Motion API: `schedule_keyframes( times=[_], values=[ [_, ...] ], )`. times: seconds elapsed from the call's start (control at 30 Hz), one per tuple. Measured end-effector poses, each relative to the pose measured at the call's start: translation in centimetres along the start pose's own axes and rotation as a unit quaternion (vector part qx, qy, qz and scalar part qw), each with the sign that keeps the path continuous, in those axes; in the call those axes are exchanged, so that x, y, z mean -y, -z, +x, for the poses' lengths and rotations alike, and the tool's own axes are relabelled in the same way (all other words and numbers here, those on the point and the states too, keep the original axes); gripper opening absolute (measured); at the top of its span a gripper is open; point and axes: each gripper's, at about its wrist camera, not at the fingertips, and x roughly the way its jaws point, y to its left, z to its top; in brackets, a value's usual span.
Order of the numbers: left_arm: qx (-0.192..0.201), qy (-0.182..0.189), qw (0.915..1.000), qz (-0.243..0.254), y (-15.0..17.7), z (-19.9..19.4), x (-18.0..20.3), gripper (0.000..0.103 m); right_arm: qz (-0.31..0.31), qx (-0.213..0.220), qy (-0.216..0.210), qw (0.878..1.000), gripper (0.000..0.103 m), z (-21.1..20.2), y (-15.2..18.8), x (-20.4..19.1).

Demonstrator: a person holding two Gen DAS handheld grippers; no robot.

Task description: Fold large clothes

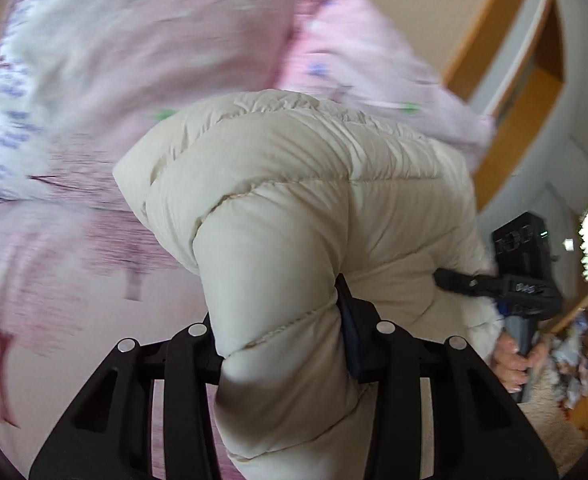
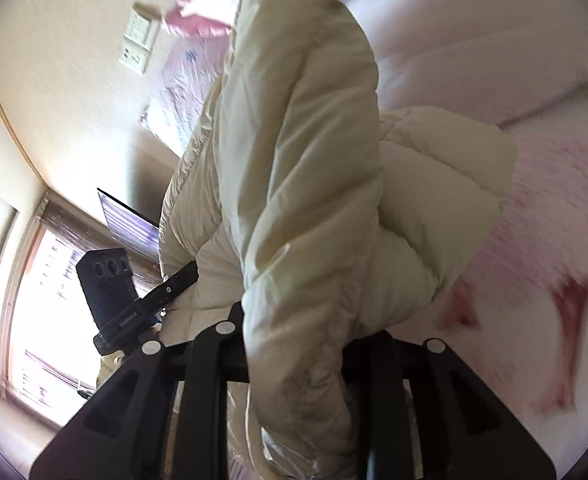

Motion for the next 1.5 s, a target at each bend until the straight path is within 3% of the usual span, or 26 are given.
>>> schedule_keyframes(
  times=[0.07,0.17,0.27,0.33,0.37,0.5,0.6,0.67,0.8,0.93,1.03,1.13,1.23,1.27,1.37,1.43,1.5],
  values=[
    [-0.015,-0.033,0.9993,-0.002,-0.3,1.0,-1.9,0.041,0.009,-0.020,0.029,0.999,0.023,2.8,-0.5,0.8],
    [-0.039,-0.045,0.9979,-0.026,0.1,2.3,-4.0,0.044,0.051,-0.051,0.068,0.995,0.028,5.7,-0.2,2.4],
    [-0.043,-0.065,0.9967,-0.023,0.2,3.6,-4.6,0.051,0.089,-0.048,0.087,0.991,0.040,6.3,0.6,3.7],
    [-0.040,-0.075,0.9960,-0.027,0.1,3.9,-4.6,0.059,0.094,-0.045,0.112,0.988,0.056,6.0,1.0,3.6],
    [-0.034,-0.081,0.9957,-0.029,0.0,3.6,-4.5,0.065,0.092,-0.041,0.120,0.988,0.058,5.6,1.0,3.6],
    [0.018,-0.129,0.9913,-0.014,0.3,0.4,-3.1,0.075,0.056,0.022,0.154,0.986,0.063,1.6,2.2,1.2],
    [0.083,-0.151,0.9850,0.000,1.6,-3.1,-1.0,0.078,-0.011,0.113,0.212,0.971,0.064,-2.1,3.9,-1.9],
    [0.100,-0.146,0.9841,0.015,2.7,-4.3,0.4,0.079,-0.058,0.138,0.219,0.964,0.059,-3.2,5.5,-3.9],
    [0.104,-0.150,0.9806,0.070,5.7,-5.0,4.2,0.079,-0.127,0.089,0.203,0.967,0.034,-1.7,9.3,-6.8],
    [0.071,-0.165,0.9778,0.108,8.3,-3.8,5.4,0.079,-0.152,0.028,0.257,0.954,0.032,2.3,11.3,-7.3],
    [0.029,-0.168,0.9780,0.121,9.4,-1.7,5.2,0.079,-0.122,-0.014,0.281,0.952,0.031,4.3,10.9,-4.5],
    [0.019,-0.190,0.9713,0.142,10.1,-0.5,5.5,0.080,-0.106,-0.023,0.278,0.955,0.031,5.0,10.2,-3.4],
    [0.013,-0.202,0.9680,0.149,10.5,0.5,5.4,0.081,-0.118,-0.034,0.291,0.949,0.031,5.7,9.5,-3.3],
    [0.014,-0.207,0.9665,0.151,10.6,0.6,5.5,0.081,-0.115,-0.030,0.292,0.949,0.031,5.7,9.2,-3.8],
    [0.022,-0.202,0.9683,0.146,10.6,0.1,5.4,0.085,-0.097,0.030,0.227,0.969,0.031,4.2,6.9,-5.7],
    [0.023,-0.199,0.9692,0.143,10.4,0.0,5.3,0.088,-0.079,0.069,0.203,0.974,0.032,3.7,4.2,-6.2],
    [0.023,-0.200,0.9689,0.143,10.5,0.0,5.5,0.090,-0.060,0.075,0.198,0.975,0.032,4.7,1.6,-6.0]
  ],
)
